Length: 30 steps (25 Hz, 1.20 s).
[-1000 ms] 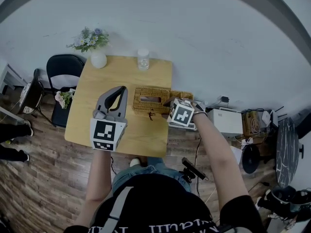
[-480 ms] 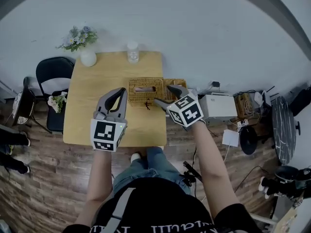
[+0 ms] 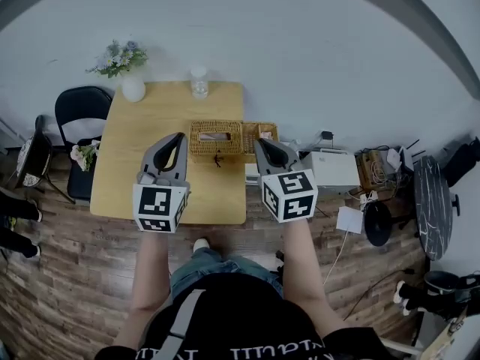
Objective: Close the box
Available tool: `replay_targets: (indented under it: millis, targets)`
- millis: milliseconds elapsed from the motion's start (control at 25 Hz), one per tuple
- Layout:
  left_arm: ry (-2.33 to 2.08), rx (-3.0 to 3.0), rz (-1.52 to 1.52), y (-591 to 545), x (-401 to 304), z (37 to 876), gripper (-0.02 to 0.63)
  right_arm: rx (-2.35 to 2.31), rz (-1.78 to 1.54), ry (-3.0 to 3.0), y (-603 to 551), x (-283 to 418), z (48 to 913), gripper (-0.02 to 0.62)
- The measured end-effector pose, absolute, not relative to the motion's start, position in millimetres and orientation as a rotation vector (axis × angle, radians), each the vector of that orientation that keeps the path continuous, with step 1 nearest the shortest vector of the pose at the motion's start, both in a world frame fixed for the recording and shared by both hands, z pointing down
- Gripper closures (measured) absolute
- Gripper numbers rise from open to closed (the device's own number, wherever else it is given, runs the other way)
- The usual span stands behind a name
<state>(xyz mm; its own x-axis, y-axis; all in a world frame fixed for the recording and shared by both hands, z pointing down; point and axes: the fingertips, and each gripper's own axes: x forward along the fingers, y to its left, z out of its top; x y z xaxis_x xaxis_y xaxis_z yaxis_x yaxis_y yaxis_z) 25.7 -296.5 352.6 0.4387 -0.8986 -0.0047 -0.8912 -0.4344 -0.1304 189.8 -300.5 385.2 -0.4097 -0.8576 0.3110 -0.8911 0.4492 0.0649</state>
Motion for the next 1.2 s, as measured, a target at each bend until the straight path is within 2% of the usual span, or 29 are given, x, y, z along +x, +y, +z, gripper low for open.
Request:
replay_targets:
  millis: [560, 1200]
  targets:
    - [1.715, -2.385, -0.095, -241, 65, 313, 0.594, 1.529, -0.138, -2.485, -236, 250, 328, 0.581]
    - [1.79, -2.26, -0.078, -181, 90, 293, 0.594, 1.52, -0.219, -2.556, -186, 279, 314, 0.581]
